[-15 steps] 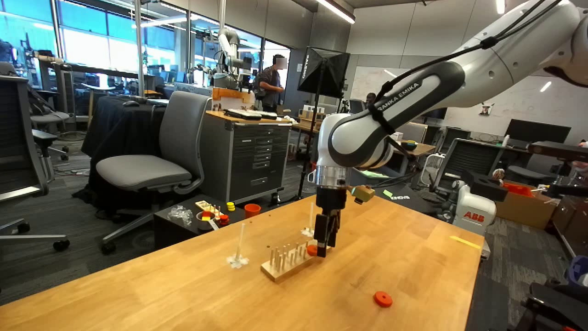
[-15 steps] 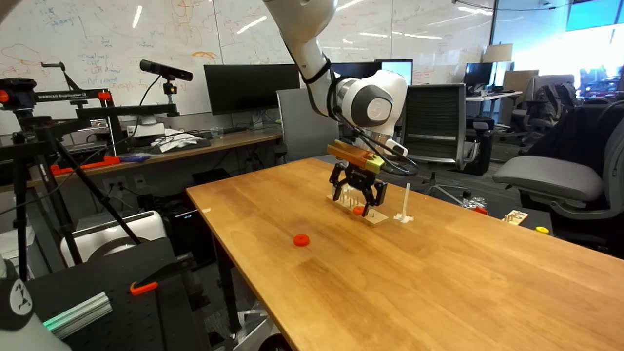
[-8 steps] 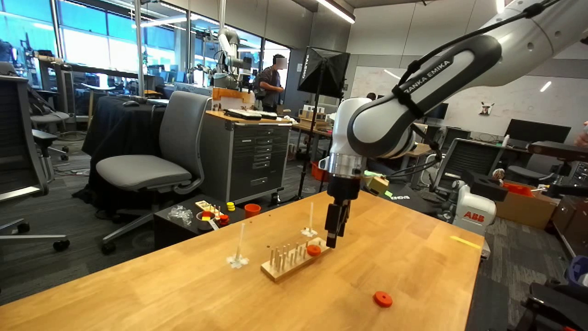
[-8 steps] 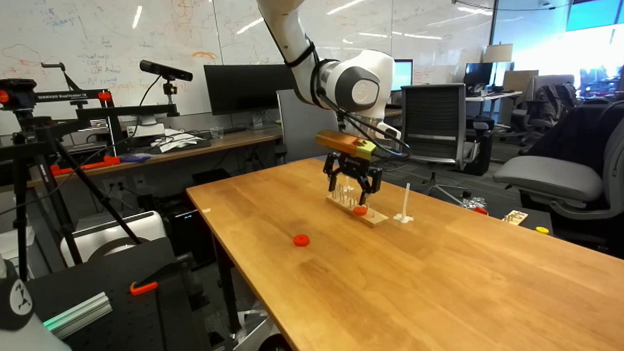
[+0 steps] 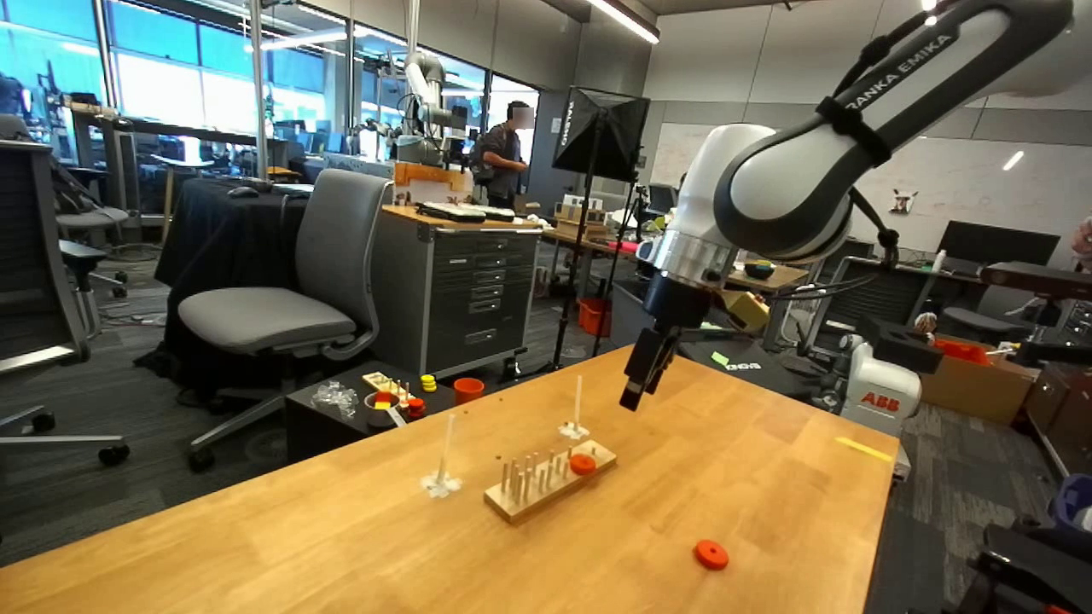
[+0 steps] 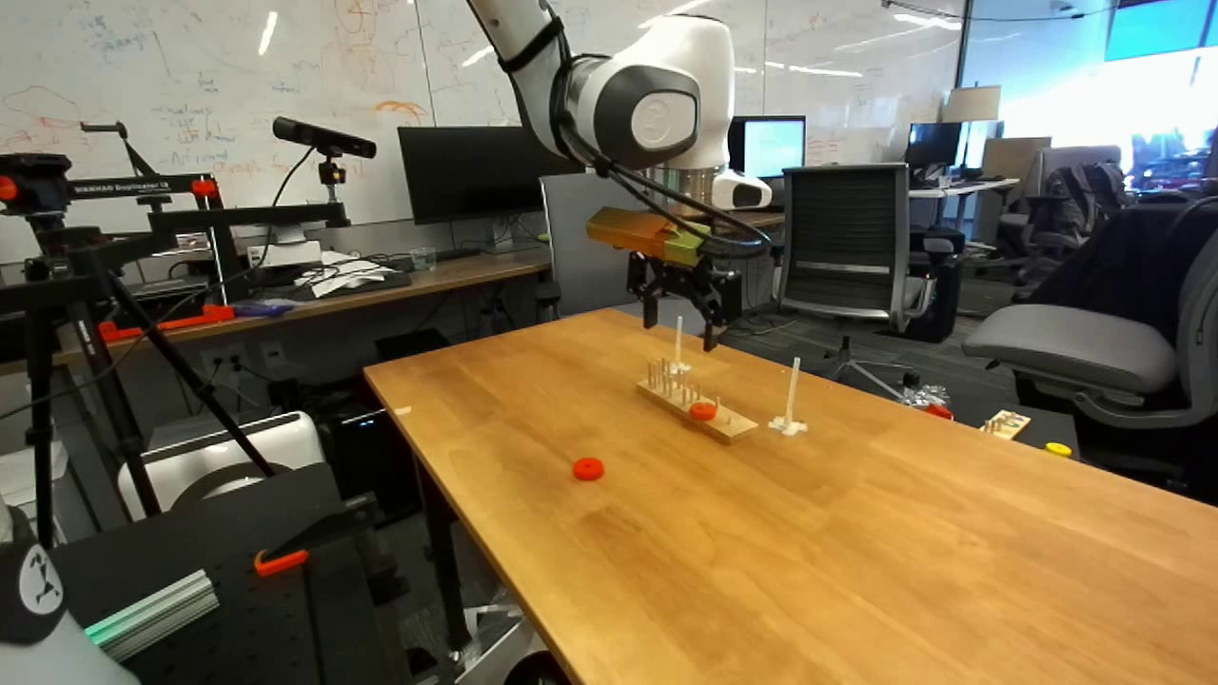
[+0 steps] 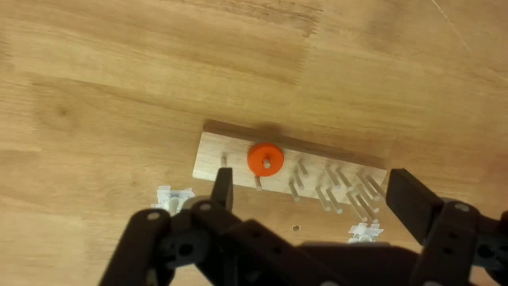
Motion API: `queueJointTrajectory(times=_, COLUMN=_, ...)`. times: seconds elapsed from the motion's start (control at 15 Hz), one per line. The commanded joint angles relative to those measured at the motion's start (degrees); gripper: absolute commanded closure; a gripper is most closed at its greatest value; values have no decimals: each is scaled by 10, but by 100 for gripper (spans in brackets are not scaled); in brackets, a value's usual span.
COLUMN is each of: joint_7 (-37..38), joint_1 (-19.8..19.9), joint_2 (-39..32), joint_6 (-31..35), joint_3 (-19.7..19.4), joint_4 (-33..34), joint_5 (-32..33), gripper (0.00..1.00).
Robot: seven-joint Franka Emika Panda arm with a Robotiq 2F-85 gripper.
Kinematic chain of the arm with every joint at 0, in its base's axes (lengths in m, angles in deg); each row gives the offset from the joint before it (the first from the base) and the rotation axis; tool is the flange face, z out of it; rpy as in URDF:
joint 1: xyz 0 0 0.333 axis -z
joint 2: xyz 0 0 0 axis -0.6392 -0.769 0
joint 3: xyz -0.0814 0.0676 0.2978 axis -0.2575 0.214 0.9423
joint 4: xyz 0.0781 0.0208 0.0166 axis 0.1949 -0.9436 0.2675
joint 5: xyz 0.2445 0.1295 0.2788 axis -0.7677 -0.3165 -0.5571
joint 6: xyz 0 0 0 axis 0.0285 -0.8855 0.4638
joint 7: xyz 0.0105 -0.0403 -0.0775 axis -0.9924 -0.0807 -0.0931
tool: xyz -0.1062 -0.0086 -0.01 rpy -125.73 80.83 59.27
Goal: Place an orange disk on the wooden base
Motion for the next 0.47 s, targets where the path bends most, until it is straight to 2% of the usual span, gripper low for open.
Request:
queueJointTrajectory(times=0.0, joint_7=-1, joint_1=-3, joint_2=15, joint_6=9, joint_3=-3, joint_4=-16, joint_5=-7, gripper=0)
queueJointTrajectory(times=0.4, joint_7=-1, joint_1=-3, joint_2=46, joint_6=19, joint_3=-5, joint_4=-51, joint_5=-16, gripper=0)
